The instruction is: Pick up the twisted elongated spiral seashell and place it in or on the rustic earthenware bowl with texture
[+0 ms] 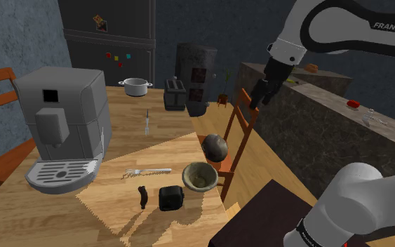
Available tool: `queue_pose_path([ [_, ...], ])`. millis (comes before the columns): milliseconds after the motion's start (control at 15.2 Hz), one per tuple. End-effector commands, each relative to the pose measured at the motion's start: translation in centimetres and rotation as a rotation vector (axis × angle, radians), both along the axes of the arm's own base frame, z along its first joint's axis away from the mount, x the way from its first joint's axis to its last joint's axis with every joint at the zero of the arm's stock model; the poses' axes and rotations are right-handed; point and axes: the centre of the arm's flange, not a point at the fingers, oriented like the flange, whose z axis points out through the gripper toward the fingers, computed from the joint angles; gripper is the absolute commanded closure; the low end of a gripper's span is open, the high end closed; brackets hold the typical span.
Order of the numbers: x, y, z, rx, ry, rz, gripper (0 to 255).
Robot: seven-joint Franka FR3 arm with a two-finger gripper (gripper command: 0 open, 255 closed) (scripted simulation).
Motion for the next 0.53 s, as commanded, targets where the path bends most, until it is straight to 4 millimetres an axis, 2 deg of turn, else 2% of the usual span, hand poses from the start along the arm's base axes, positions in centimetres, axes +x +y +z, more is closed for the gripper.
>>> queue_pose_path([
  [0, 0.0, 0.0, 0.0, 0.000, 0.000, 0.000, 0],
  [462, 4.8, 7.7, -4.5, -0.066, 0.031, 0.038, 0],
])
